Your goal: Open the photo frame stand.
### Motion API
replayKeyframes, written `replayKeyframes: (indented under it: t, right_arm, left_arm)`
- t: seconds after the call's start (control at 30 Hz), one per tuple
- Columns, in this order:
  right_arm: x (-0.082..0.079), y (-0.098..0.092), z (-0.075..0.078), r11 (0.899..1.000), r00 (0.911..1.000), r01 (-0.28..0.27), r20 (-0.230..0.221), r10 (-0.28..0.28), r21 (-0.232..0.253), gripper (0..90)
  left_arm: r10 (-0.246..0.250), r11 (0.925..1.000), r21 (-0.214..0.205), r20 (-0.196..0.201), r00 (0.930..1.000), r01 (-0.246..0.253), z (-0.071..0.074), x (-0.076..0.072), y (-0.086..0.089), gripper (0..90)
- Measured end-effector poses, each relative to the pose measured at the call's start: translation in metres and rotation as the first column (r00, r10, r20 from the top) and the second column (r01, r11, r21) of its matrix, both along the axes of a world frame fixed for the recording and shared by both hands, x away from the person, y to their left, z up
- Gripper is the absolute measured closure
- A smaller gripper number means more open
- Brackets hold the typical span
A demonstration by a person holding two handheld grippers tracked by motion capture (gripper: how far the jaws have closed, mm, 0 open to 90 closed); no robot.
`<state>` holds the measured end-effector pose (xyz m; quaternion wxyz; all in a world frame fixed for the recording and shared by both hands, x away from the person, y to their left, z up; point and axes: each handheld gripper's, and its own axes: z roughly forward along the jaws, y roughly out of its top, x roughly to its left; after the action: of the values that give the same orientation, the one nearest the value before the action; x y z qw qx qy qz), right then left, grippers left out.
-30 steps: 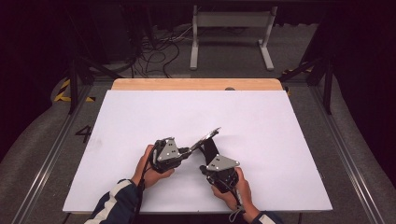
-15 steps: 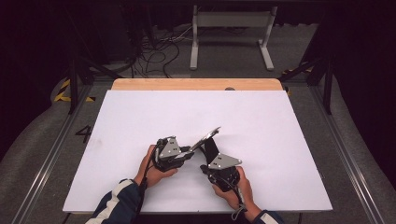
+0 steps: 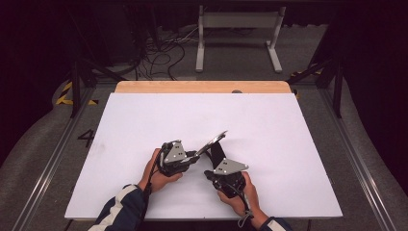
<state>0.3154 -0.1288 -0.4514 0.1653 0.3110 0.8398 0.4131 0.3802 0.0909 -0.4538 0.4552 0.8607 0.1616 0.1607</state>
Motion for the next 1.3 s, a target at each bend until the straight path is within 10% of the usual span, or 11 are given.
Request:
replayKeyframes:
  t: [1.3]
  right_arm:
    - [0.005, -0.013, -0.001, 1.000, 0.9988, 0.010, -0.047, -0.011, -0.004, 90.0]
  left_arm:
    - [-0.040, 0.9921, 0.123, 0.099, 0.9943, 0.027, 0.010, -0.018, -0.004, 78.7]
